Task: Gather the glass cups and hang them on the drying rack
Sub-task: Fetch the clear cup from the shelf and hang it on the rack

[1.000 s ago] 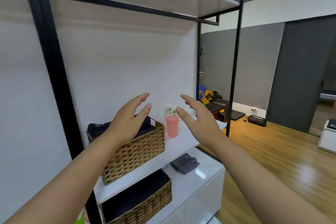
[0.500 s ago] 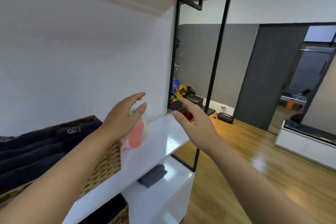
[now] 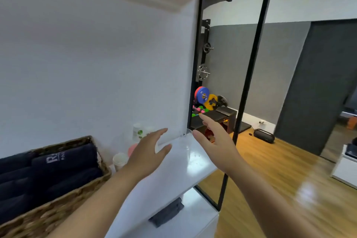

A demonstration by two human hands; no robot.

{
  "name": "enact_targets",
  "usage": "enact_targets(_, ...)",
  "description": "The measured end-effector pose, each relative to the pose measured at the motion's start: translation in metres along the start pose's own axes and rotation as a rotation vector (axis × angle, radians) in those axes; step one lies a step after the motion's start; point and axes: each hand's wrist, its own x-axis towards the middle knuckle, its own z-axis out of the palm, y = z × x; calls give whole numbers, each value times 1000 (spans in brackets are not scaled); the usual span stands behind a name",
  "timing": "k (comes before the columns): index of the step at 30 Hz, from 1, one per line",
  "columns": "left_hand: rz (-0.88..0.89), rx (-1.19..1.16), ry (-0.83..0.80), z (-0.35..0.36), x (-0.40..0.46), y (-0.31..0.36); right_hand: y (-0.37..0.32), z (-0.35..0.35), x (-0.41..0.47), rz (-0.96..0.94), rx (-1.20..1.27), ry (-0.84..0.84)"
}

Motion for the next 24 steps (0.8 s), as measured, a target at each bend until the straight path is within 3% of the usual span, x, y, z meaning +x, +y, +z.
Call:
enact_targets(15, -255, 110, 119, 123, 92, 41, 149, -69, 99, -116, 71, -236)
enact_targets(24, -379, 161, 73, 210, 169, 0, 223, -45, 134, -25, 27, -256)
